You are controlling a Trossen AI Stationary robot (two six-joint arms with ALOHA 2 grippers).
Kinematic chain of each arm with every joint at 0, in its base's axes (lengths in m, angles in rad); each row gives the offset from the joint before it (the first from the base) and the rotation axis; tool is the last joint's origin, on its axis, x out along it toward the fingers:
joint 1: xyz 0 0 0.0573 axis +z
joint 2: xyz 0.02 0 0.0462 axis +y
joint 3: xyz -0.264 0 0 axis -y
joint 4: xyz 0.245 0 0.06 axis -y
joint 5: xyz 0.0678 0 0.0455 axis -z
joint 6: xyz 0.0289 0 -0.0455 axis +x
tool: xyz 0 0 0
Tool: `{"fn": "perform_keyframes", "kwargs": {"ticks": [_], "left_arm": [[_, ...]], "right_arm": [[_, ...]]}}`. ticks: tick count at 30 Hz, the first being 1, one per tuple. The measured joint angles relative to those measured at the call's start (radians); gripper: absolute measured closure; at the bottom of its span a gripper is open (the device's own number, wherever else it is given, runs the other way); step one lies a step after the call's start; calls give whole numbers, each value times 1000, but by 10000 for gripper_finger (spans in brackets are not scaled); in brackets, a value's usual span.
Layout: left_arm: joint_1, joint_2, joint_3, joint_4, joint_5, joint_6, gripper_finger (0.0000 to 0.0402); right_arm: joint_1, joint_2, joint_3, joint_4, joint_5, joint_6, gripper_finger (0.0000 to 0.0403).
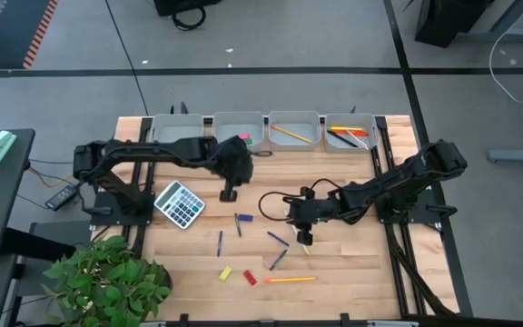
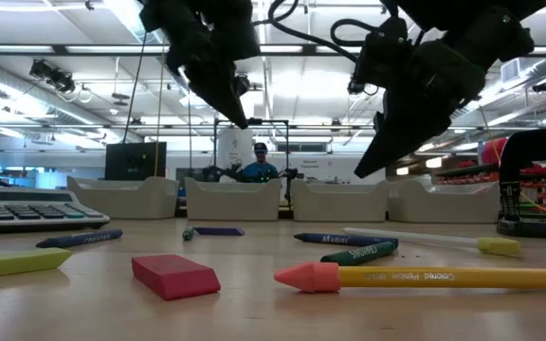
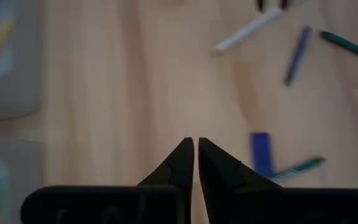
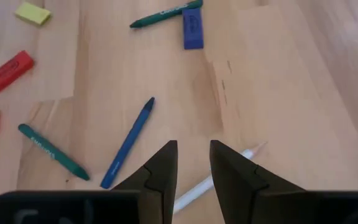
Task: Sort crayons/erasers/pens/pencils in bins
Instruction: Put the top green crayon into the gray bin
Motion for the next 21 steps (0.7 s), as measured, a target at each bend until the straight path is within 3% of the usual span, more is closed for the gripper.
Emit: {"fn": "perform_keyframes", "kwargs": {"ticks": [5, 11, 21], "left_arm": [[-28, 0, -67, 53, -2, -19, 373], [-22, 0, -173, 315, -15, 29, 371], [-27, 1, -210, 380, -12, -15, 383]], "right_arm": [[53, 47, 0, 91, 94, 25, 299], [116, 107, 0, 202, 193, 12, 299], [215, 178, 0, 258, 206, 100, 299]]}}
